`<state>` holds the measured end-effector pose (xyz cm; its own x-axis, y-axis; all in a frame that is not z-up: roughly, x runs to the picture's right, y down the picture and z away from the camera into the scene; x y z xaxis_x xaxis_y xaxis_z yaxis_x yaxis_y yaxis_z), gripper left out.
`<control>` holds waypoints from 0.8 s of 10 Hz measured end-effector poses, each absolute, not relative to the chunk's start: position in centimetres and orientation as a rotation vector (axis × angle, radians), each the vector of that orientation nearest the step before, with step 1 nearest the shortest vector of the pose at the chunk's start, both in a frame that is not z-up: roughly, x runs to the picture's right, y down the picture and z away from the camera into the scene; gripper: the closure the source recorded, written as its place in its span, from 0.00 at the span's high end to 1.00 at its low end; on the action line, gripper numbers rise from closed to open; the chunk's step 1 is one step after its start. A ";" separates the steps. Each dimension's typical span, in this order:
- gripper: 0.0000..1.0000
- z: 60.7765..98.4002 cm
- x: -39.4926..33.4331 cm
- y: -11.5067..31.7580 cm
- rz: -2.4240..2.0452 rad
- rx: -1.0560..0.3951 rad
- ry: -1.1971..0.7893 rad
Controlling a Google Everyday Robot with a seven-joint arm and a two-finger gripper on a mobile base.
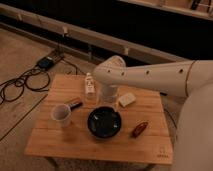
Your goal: Place the pepper in the ceramic bowl
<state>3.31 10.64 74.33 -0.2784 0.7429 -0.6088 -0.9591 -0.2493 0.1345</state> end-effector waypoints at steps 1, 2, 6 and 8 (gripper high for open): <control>0.65 74.8 5.0 11.3 1.827 -0.505 0.606; 0.65 75.6 7.1 12.2 1.874 -0.497 0.636; 0.65 78.1 11.8 15.4 2.030 -0.504 0.722; 0.65 78.7 12.6 16.5 2.074 -0.512 0.739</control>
<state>12.61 16.52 78.68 -0.5526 0.5862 -0.5924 -0.8287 -0.4618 0.3161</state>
